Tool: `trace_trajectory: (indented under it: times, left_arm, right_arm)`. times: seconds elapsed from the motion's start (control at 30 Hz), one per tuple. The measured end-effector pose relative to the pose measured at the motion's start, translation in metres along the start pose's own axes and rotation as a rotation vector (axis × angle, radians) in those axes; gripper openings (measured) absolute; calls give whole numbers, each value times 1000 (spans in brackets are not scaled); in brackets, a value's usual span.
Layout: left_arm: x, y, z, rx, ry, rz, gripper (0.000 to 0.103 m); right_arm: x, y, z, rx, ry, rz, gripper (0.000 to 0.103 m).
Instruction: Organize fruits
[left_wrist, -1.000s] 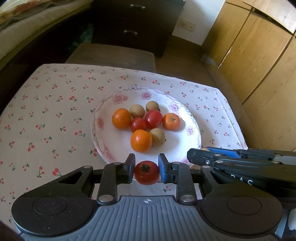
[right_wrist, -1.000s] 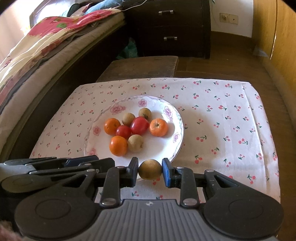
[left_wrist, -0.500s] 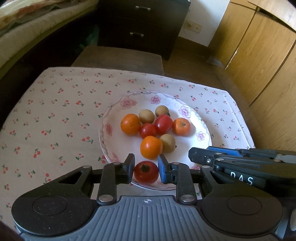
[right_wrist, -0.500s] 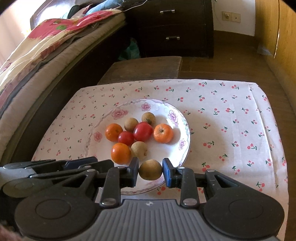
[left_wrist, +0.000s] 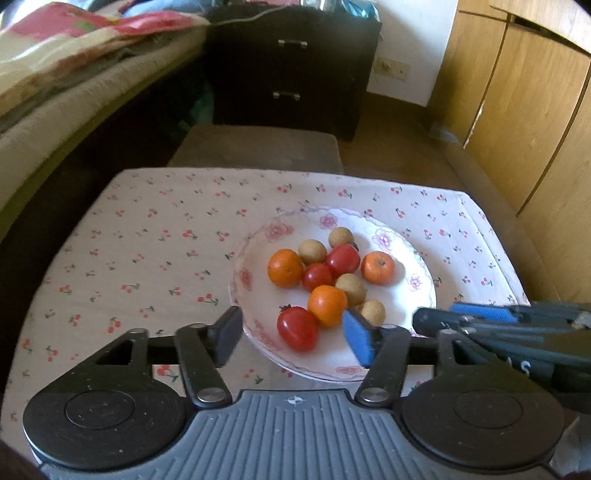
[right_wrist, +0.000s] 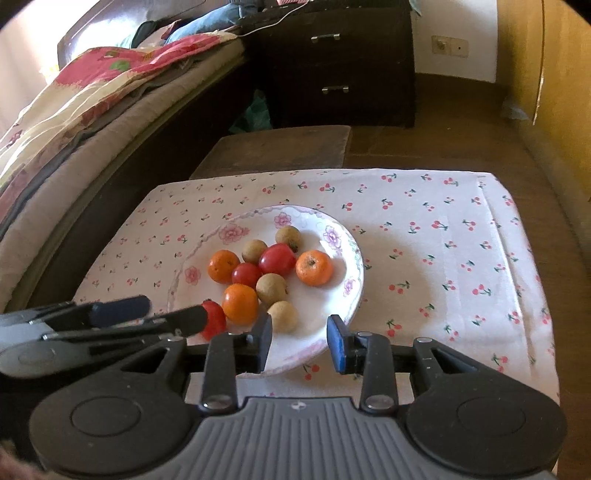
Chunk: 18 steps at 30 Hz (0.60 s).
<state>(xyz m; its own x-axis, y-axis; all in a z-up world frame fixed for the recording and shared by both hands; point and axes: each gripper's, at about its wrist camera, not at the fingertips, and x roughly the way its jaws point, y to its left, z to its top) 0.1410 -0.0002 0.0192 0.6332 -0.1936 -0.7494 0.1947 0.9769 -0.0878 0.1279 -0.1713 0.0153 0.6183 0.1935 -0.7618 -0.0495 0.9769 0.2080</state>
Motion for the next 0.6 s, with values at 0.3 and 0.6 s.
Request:
trace_trajectory:
  times: [0.3, 0.6]
  left_arm:
    - [-29, -4, -18, 30, -79, 86, 91]
    - [-52, 4, -34, -19, -117, 80, 103]
  right_arm:
    - [-30, 5, -22, -12, -31, -25, 37]
    - [-50, 6, -42, 14, -42, -15, 38]
